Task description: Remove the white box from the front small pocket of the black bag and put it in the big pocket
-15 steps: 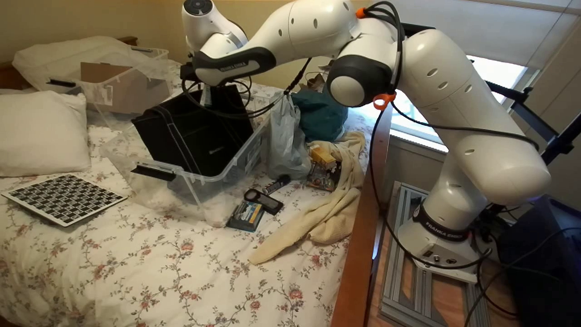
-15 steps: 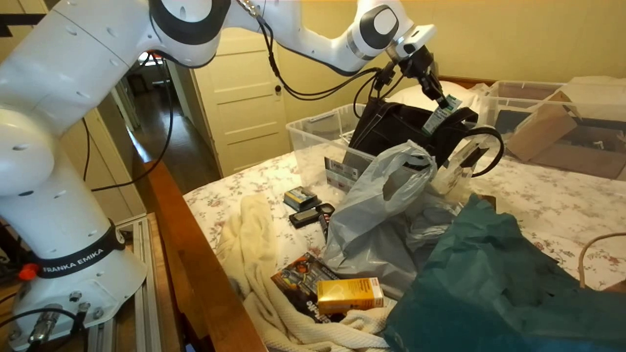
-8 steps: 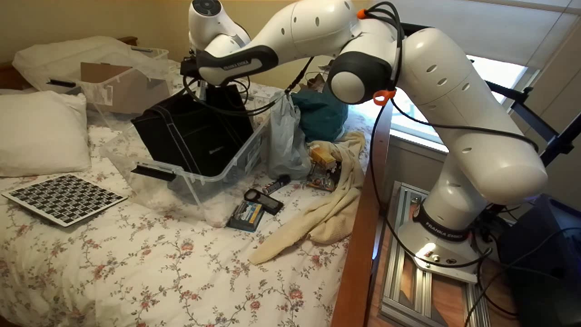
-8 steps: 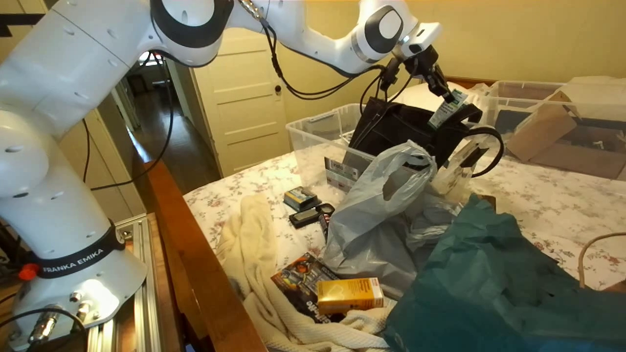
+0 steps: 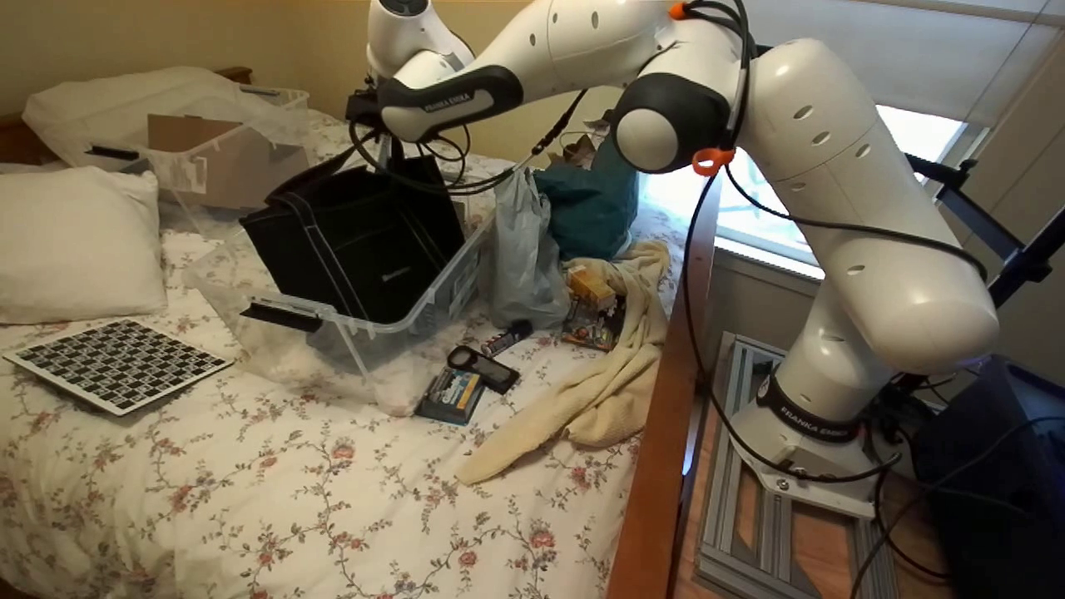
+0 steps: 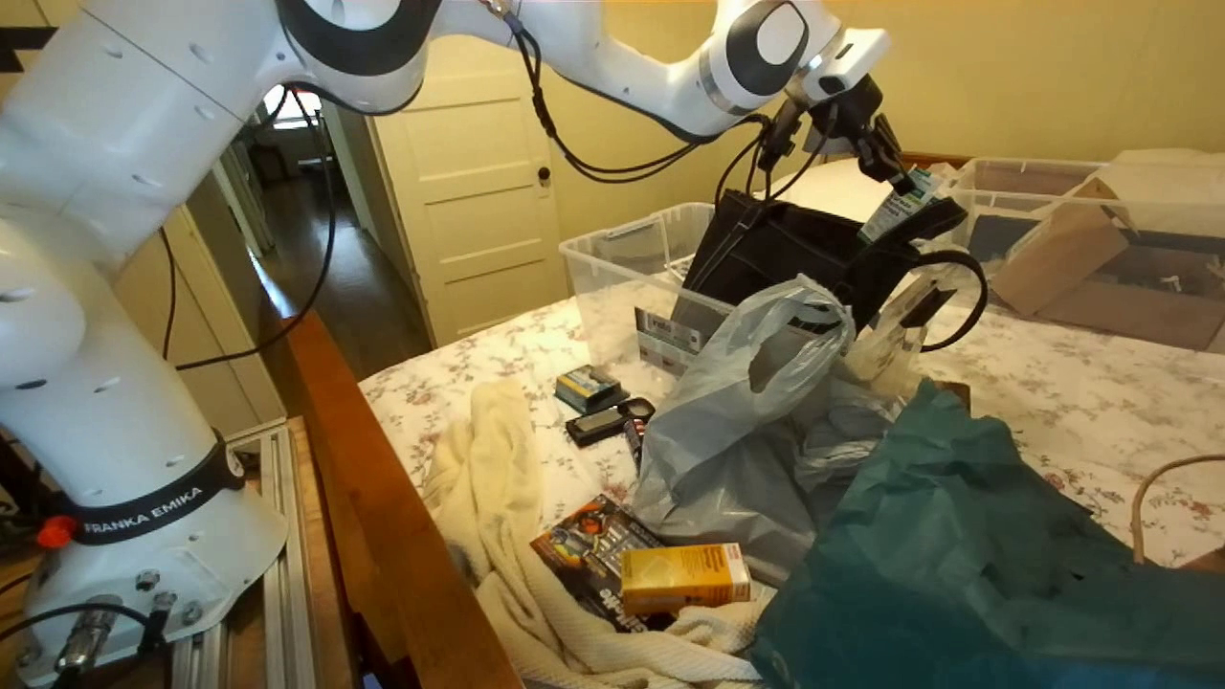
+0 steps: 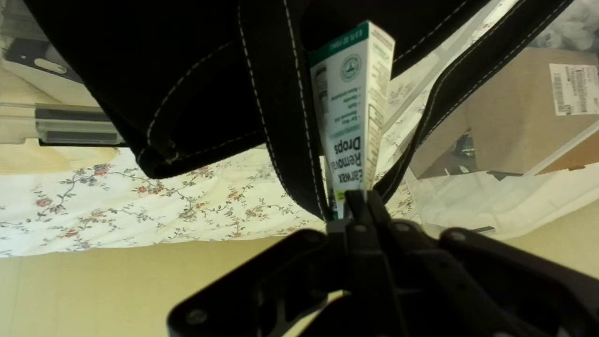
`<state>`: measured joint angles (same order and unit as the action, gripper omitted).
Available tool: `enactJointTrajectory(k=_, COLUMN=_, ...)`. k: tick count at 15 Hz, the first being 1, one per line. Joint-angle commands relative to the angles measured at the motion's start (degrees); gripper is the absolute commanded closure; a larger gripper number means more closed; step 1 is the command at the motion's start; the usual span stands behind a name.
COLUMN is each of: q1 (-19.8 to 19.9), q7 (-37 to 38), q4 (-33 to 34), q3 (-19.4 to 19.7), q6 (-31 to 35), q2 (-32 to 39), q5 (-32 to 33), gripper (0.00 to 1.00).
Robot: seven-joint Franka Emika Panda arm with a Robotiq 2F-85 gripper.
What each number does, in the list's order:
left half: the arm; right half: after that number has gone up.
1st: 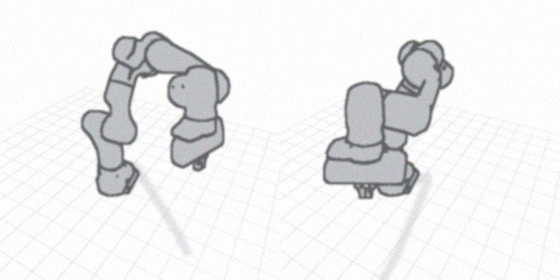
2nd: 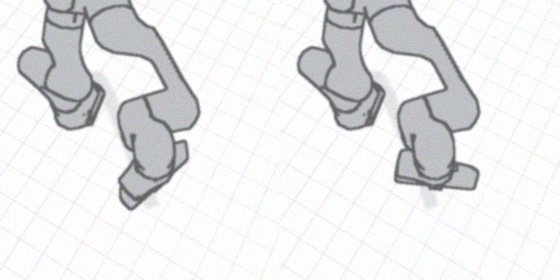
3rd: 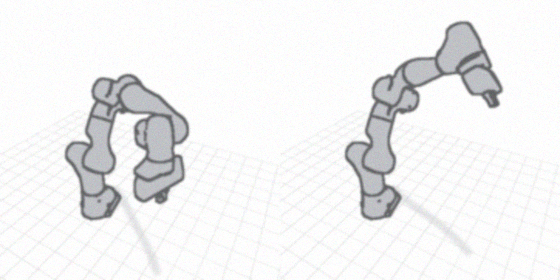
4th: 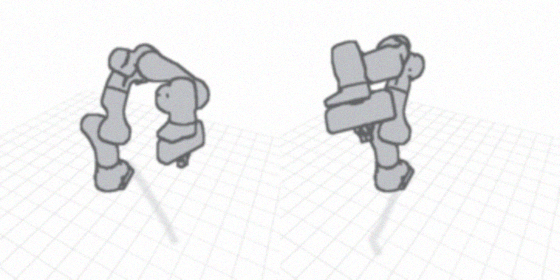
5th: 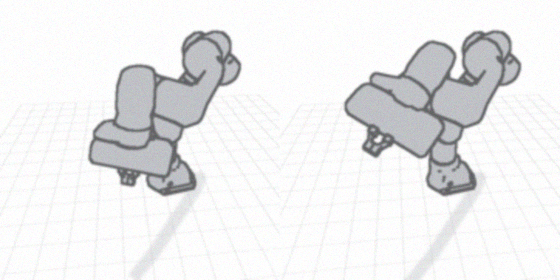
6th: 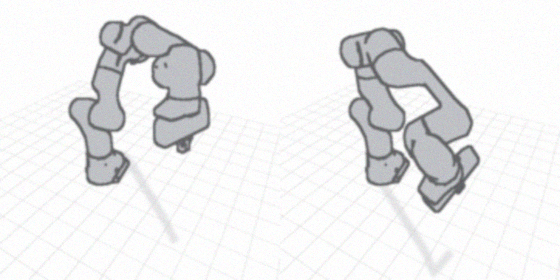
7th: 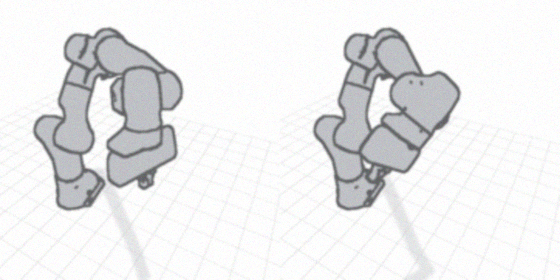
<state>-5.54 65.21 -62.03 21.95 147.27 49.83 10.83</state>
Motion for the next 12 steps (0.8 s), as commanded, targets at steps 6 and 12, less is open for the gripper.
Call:
enactJointTrajectory(k=6, q1=3.3, q7=-10.9, q4=-12.8, q3=-7.2, q6=10.3, q2=-9.7, q5=-2.3, gripper=0.99)
enactJointTrajectory(k=12, q1=9.4, q7=-30.9, q4=-15.6, q3=-18.0, q6=9.2, q2=-12.5, q5=-11.2, gripper=0.99)
